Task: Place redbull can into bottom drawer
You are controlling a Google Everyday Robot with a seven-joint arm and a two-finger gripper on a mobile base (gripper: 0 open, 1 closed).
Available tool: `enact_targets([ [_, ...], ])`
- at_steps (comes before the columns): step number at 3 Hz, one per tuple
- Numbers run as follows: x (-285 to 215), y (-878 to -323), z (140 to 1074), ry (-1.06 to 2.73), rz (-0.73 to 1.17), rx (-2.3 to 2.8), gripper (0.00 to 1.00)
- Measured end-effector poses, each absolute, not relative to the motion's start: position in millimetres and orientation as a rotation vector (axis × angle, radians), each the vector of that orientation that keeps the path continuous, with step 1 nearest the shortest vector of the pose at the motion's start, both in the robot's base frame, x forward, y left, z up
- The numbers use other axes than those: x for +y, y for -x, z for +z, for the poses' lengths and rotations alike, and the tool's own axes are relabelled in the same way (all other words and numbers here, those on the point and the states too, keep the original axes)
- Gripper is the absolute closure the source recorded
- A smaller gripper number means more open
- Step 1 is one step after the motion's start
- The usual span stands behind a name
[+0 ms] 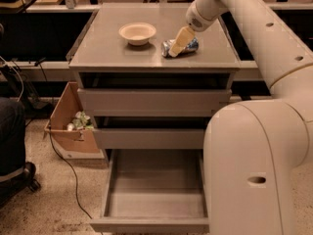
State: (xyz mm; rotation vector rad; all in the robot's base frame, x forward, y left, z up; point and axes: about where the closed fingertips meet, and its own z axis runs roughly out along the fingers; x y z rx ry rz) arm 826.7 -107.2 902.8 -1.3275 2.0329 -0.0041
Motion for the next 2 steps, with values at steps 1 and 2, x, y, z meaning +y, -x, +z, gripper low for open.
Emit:
enact_targets([
  [1, -95.4, -842.7, 890.4, 1.237, 0.072, 2.073, 0.00],
  [2, -86.9, -852.2, 870.2, 1.196, 0.123, 2.118, 0.00],
])
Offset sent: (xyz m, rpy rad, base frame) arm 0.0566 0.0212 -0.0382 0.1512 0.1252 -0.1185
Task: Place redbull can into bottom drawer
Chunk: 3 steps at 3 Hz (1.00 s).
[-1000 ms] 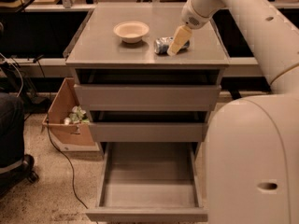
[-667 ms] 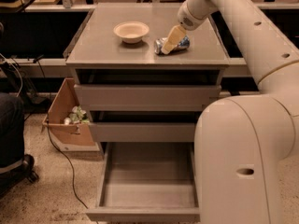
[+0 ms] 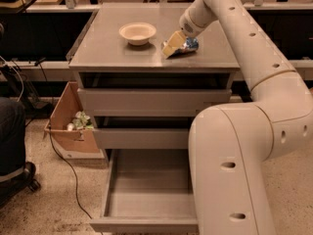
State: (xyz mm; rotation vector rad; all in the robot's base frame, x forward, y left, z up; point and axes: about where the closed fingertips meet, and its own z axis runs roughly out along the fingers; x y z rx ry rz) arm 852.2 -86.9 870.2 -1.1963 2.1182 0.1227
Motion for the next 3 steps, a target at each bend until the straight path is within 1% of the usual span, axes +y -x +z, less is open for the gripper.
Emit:
enact_targets([
  [1, -85.7, -855.7, 850.1, 1.183, 0.151, 2.163, 0.00],
  [2, -90.8, -854.6, 845.8, 1.182, 0.166, 2.170, 0.16],
  [3, -94.8, -848.1, 851.6, 1.199, 0.190, 2.145, 0.39],
])
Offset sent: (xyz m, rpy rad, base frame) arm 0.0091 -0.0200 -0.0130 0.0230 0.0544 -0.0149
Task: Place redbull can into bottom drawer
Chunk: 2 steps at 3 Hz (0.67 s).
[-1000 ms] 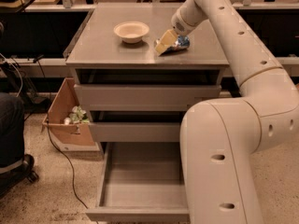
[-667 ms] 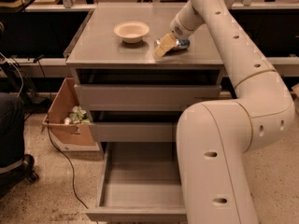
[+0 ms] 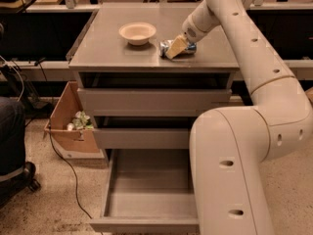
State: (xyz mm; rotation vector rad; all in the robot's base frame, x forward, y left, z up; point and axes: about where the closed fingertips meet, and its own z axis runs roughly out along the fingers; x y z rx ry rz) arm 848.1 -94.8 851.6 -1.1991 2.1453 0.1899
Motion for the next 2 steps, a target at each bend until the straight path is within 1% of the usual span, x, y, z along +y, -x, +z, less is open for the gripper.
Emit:
enact_targets([
  [2, -99.6, -815.7, 871.4, 1.289, 0.219, 2.060, 0.85],
])
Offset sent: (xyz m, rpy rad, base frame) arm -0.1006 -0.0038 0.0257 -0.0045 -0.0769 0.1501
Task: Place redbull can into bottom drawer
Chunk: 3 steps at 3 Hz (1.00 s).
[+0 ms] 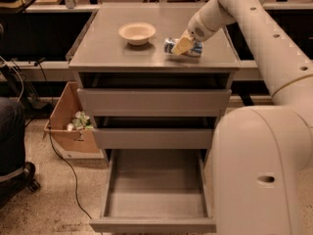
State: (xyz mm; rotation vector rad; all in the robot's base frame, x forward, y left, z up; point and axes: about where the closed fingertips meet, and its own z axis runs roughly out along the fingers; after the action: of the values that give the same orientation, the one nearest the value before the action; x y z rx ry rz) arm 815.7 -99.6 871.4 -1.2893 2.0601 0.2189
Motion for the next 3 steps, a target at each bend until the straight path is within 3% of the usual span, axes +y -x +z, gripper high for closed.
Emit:
enact_targets([
  [1, -107.9, -783.3, 903.2, 1.322, 0.181, 1.975, 1.00],
  [2, -111.7, -731.0, 942.1, 1.353, 0.154, 1.872, 1.00],
  [3, -113.9, -654.0, 922.2, 1.419, 0.222, 1.880, 1.00],
])
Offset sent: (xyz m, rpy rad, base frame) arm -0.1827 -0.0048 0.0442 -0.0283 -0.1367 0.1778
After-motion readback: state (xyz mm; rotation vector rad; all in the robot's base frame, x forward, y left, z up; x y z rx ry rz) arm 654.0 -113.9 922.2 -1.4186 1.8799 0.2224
